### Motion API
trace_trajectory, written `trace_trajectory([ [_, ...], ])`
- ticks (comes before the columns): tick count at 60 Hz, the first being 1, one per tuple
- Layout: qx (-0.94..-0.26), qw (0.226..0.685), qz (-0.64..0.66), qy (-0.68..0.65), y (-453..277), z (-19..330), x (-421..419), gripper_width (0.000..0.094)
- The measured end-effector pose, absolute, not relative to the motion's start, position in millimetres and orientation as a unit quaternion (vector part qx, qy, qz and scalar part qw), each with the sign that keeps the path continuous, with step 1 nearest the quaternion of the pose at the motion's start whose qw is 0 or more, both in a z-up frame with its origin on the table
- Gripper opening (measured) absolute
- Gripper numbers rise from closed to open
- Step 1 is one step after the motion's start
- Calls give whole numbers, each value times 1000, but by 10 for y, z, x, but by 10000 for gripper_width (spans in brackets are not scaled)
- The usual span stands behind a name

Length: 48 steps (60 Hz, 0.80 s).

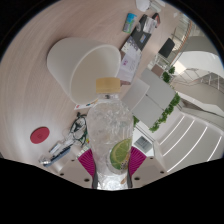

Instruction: Pour water

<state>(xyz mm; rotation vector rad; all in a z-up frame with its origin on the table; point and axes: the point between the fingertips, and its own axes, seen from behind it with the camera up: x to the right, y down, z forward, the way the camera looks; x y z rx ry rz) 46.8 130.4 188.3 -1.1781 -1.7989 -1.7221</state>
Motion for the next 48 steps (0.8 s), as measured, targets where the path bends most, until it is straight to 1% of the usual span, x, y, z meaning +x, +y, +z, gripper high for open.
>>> trace_trajectory([
  [2, -406, 177, -621, -647, 1301, 1883, 472, 382],
  [3, -399, 168, -625, -650, 1217, 1968, 470, 388],
  [4, -396, 164, -625, -652, 1310, 1918, 472, 387],
  [9, -382, 146, -629, -661, 1326, 1861, 485, 376],
  [10, -380, 142, -629, -663, 1260, 1901, 463, 387],
  [12, -379, 140, -628, -665, 1323, 1889, 482, 376],
  [14, -380, 143, -627, -665, 1343, 1890, 480, 388],
  [18, -390, 161, -622, -660, 1386, 1953, 464, 389],
  [21, -420, 199, -611, -640, 1461, 2038, 464, 389],
  [22, -435, 221, -610, -625, 1427, 2056, 466, 389],
  [23, -446, 231, -602, -620, 1479, 2156, 434, 390],
  [25, -485, 275, -588, -585, 1548, 2288, 457, 390],
  [28, -548, 356, -553, -517, 1612, 2521, 487, 388],
  [29, -559, 394, -544, -486, 1503, 2627, 522, 389],
  [30, -576, 413, -525, -471, 1629, 2732, 512, 390],
  [32, -616, 466, -483, -413, 1646, 2865, 596, 393],
  [35, -665, 538, -390, -341, 1641, 2960, 682, 405],
  [36, -671, 575, -367, -291, 1458, 2927, 733, 431],
  [40, -708, 626, -236, -225, 1532, 2873, 932, 456],
  [43, -724, 645, -169, -176, 1482, 2790, 1153, 478],
  [44, -728, 650, -145, -161, 1434, 2741, 1236, 487],
  [45, -723, 666, -123, -138, 1349, 2597, 1260, 496],
  [47, -731, 666, -74, -132, 1472, 2588, 1277, 502],
  [48, -731, 670, -43, -124, 1432, 2508, 1311, 528],
])
